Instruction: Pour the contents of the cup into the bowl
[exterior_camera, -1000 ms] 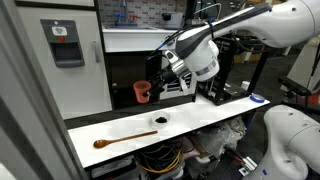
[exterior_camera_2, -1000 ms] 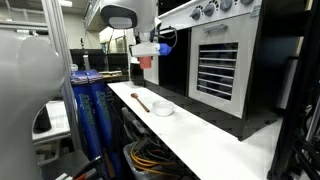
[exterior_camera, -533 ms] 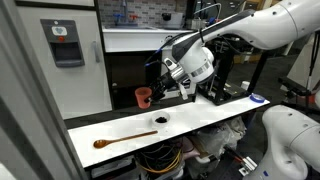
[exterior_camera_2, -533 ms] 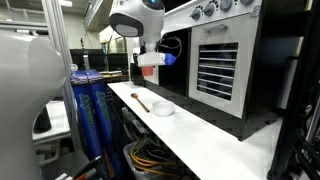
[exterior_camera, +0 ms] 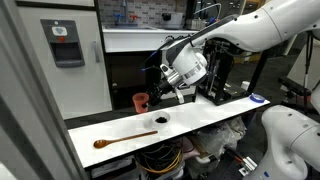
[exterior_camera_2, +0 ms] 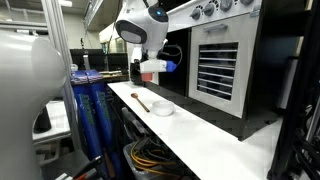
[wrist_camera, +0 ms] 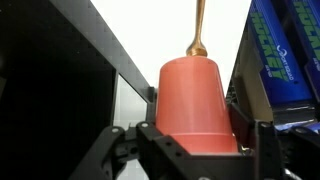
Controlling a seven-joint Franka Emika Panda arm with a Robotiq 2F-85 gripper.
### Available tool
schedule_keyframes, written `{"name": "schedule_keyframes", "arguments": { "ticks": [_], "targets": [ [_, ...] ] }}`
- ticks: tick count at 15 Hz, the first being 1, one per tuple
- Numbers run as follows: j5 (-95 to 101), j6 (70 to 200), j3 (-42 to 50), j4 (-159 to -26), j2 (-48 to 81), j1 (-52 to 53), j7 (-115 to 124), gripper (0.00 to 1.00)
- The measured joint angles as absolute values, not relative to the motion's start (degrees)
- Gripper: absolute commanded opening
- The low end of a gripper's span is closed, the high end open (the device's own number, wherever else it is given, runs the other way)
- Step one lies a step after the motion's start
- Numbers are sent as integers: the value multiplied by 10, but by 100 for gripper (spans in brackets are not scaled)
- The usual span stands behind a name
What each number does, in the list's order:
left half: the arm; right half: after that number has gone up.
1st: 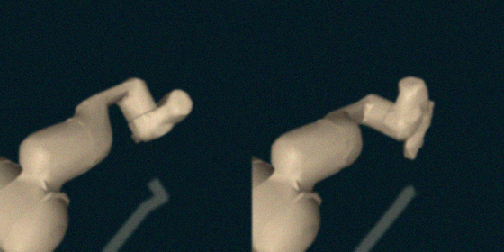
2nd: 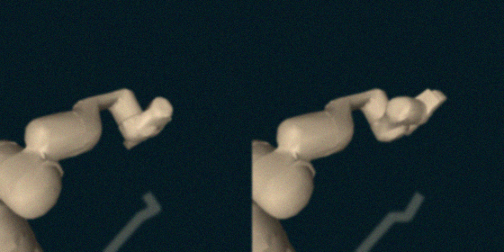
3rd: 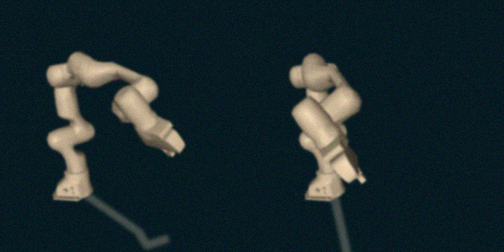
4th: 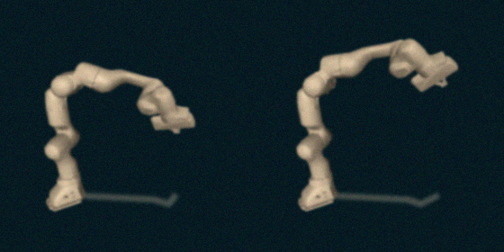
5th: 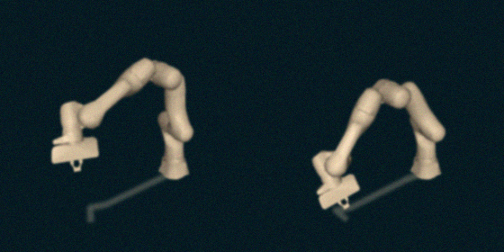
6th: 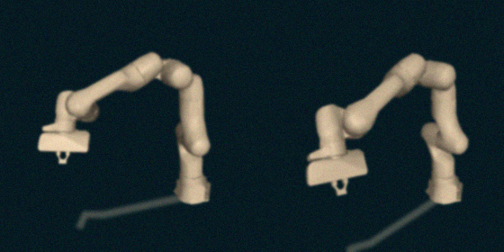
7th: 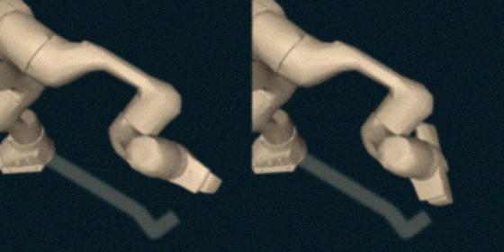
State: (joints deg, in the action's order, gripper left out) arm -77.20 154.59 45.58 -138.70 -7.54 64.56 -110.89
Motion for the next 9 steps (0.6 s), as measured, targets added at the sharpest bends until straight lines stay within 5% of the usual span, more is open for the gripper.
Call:
{"name": "schedule_keyframes", "arguments": {
  "ticks": [3,4,9],
  "targets": [
    [-794,1534,458,-1375,-46,646,-1122,47],
    [-800,1530,459,-1371,-37,646,-1123,72],
    [-803,1527,459,-1364,-15,646,-1125,72]
  ]
}}
